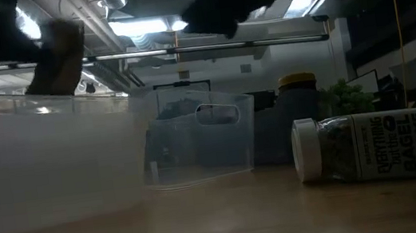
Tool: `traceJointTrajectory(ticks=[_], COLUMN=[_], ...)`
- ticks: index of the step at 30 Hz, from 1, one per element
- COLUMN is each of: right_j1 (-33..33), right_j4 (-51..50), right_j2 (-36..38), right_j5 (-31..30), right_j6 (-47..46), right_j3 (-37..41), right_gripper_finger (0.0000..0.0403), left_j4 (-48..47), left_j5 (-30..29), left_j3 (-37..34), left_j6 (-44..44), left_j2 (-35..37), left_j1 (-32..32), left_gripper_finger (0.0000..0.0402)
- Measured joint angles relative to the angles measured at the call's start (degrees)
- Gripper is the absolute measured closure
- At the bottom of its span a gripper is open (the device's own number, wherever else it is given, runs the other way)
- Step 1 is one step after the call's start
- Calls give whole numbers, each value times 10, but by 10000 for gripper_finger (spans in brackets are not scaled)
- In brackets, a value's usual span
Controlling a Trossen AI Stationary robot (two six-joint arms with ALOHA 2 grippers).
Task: Sort spices by type
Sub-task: Put the orange seasoning pack into the yellow bin
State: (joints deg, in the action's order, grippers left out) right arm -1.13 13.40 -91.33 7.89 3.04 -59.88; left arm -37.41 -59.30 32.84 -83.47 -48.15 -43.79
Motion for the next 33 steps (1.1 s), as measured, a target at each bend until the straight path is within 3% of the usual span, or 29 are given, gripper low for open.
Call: traceJointTrajectory(ticks=[4, 9, 15, 23, 27, 33], right_j1=[0, 0, 0, 0, 0, 0], right_j4=[126, 242, 308, 332, 334, 330], right_j2=[-44, -93, -132, -148, -148, -148], right_j5=[24, 49, 100, 151, 206, 196], right_j6=[-16, -40, -43, -23, -12, -12], right_j3=[0, -7, -28, -56, -73, -87], right_gripper_finger=[210, 210, 210, 210, 210, 210], left_j4=[122, 310, 482, 651, 704, 747], left_j5=[-40, -43, 10, 159, 218, 274], left_j3=[0, 0, 0, 0, 0, 0], left_j6=[151, 362, 546, 659, 679, 687], left_j2=[4, -3, -26, -70, -86, -101], left_j1=[5, 18, 42, 78, 92, 106], left_gripper_finger=[401, 401, 401, 401, 401, 401])
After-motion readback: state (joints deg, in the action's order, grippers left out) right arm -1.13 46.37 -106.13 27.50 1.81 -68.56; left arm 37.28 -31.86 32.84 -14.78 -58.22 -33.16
